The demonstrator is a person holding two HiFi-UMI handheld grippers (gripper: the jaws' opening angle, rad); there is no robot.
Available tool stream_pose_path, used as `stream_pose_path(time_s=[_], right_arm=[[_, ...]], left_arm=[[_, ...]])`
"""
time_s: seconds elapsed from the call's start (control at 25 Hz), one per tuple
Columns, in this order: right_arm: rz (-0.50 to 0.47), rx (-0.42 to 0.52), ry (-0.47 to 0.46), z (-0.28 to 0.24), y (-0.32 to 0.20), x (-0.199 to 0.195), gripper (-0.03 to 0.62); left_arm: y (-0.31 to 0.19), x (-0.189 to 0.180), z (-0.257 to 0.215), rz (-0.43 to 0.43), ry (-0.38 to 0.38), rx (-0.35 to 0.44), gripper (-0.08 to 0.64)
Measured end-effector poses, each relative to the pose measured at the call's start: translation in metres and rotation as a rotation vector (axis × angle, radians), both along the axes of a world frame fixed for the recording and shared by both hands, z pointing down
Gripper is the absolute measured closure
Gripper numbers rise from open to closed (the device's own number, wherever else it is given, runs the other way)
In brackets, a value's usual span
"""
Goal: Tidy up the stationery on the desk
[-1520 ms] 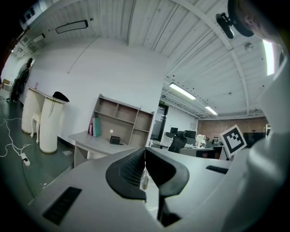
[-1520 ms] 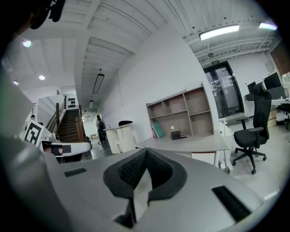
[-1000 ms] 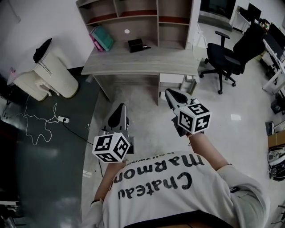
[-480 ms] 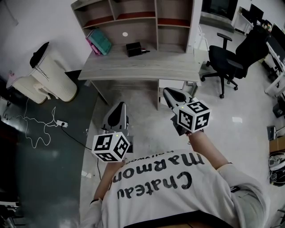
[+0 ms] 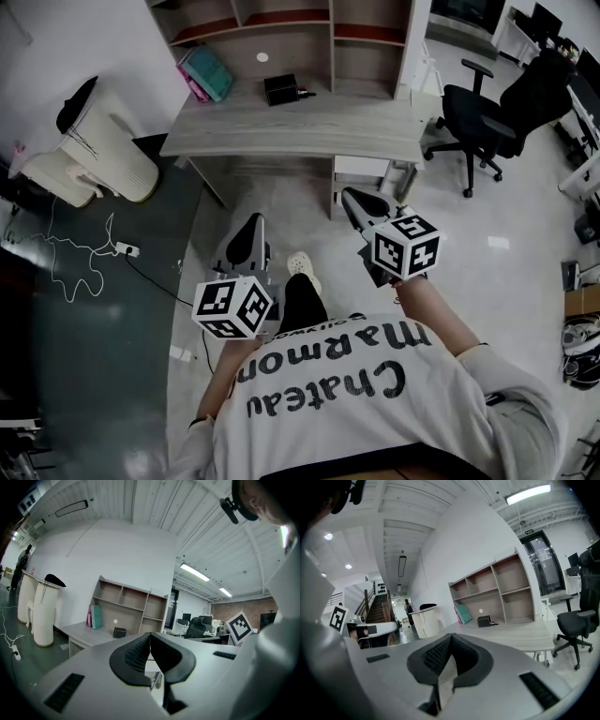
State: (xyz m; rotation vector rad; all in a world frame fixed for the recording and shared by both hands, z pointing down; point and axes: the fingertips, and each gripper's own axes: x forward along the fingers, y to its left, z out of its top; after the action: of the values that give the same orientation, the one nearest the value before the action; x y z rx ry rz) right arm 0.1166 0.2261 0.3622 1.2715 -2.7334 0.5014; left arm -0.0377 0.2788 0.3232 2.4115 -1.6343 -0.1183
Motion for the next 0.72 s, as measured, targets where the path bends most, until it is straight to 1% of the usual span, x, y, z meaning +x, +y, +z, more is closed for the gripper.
stream_pose_path(time_s=[0.2, 0.52, 0.72], right_arm=[[0.015, -0.024, 0.002, 0.006, -0.006, 0.002, 0.575], [0.028, -0.037, 0.012, 0.009, -0.036, 0.002, 0.575], [0.043, -0.023, 0.021, 0.005, -0.067, 0.005, 0.575]], left_arm=[[-0.011, 0.0, 0.004, 0.009, 0.019, -0.018, 0.545], [-0.049, 0.004, 0.005, 0.039, 0.03, -0.023, 0.545], [-0.087, 0.006, -0.005, 0.057, 0.043, 0.008, 0.545]])
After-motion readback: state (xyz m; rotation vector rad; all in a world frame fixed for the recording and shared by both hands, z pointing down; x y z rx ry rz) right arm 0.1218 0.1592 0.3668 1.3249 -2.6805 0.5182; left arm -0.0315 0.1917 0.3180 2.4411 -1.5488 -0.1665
